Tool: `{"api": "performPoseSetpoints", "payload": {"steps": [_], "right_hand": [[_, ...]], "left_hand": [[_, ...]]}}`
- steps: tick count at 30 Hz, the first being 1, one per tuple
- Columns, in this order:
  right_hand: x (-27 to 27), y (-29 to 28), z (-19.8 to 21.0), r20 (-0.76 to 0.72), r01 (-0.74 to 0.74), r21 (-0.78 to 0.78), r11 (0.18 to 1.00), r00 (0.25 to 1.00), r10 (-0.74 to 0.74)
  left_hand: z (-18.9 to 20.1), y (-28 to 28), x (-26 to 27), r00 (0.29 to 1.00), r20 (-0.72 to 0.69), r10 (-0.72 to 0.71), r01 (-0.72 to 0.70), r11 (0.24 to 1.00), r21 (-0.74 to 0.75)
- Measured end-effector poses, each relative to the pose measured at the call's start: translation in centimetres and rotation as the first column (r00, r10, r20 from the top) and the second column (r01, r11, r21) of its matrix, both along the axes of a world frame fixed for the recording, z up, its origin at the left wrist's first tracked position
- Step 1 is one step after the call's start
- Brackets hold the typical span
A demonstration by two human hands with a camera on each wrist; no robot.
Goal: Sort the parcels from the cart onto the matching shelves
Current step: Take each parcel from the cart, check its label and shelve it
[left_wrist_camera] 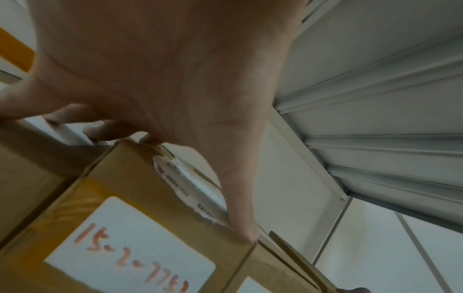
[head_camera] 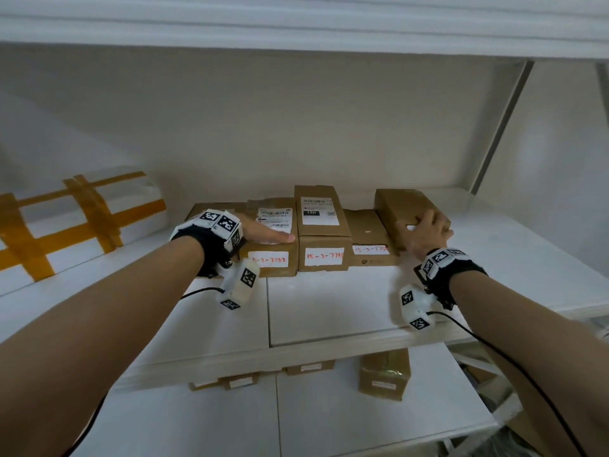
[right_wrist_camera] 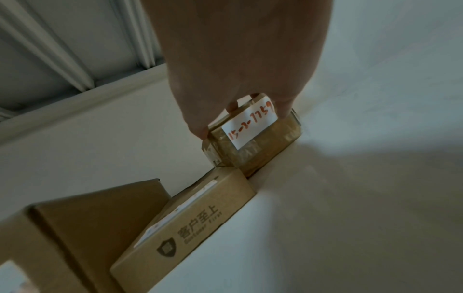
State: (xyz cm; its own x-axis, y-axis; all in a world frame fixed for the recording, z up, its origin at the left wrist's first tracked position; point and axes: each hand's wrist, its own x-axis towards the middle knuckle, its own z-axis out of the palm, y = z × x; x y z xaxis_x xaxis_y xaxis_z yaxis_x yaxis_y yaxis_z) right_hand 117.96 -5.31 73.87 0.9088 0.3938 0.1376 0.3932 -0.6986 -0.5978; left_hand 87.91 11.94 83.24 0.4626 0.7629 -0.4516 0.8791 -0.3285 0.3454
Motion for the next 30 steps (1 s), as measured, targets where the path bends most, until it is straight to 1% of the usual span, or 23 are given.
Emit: {"api": "performPoseSetpoints", "payload": {"steps": [5,8,9,10,12,15,18,20,22,24,26,28,30], "right_hand": [[1.4,2.8,0.6,0.004,-0.002,-0.038,0.999,1.000,0.002],[2.5,4.2,1.6,-0.018,-0.086,-0.122,0.989,0.996,0.084],[2.8,4.5,1.8,-0.029,-0.114,-0.150,0.982,0.993,0.110],[3.1,5.0,1.9,-0.019,-0.128,-0.179,0.975,0.992,0.127],[3.5,5.7,1.9,0.019,-0.111,-0.237,0.965,0.993,0.119],[2.6,6.5,2.2,0.005,-0.101,-0.296,0.950,0.994,0.107],[0.4,6.9,3.2,0.038,-0.128,-0.255,0.958,0.989,0.142],[-1.0,7.4,3.8,0.047,-0.187,-0.216,0.958,0.978,0.202],[-2.3,7.4,4.7,0.017,-0.249,-0.200,0.948,0.966,0.257],[-3.6,7.4,5.8,-0.019,-0.312,-0.151,0.938,0.950,0.313],[-5.3,6.9,7.1,-0.038,-0.364,-0.101,0.926,0.932,0.362],[-6.7,6.5,8.0,-0.042,-0.413,-0.053,0.909,0.911,0.411],[-8.7,5.8,9.1,-0.032,-0.439,-0.013,0.898,0.898,0.439]], "left_hand": [[0.0,2.8,1.8,1.000,0.021,-0.009,0.009,1.000,-0.015],[-0.1,4.1,2.4,0.999,0.038,0.007,-0.005,0.998,-0.069],[-0.3,4.6,2.7,0.999,0.047,0.019,-0.016,0.998,-0.067],[-0.8,5.5,3.1,0.998,0.049,0.028,-0.026,0.999,-0.037],[-2.2,8.0,4.3,0.996,0.084,0.043,-0.043,0.999,0.001],[-1.7,7.3,4.6,0.993,0.117,0.031,-0.037,0.998,0.047],[-1.0,6.2,4.5,0.988,0.153,0.031,-0.046,0.994,0.094],[-0.9,6.0,4.3,0.983,0.179,0.045,-0.066,0.991,0.115],[-0.9,5.7,3.9,0.968,0.237,0.082,-0.107,0.990,0.093],[-0.5,5.1,3.4,0.965,0.255,0.060,-0.074,0.996,0.047],[0.5,3.9,2.8,0.958,0.287,-0.005,-0.006,0.999,0.037],[1.3,3.4,2.5,0.953,0.301,-0.032,-0.003,0.993,0.116],[2.4,2.8,2.1,0.963,0.256,-0.088,0.032,0.976,0.216]]}}
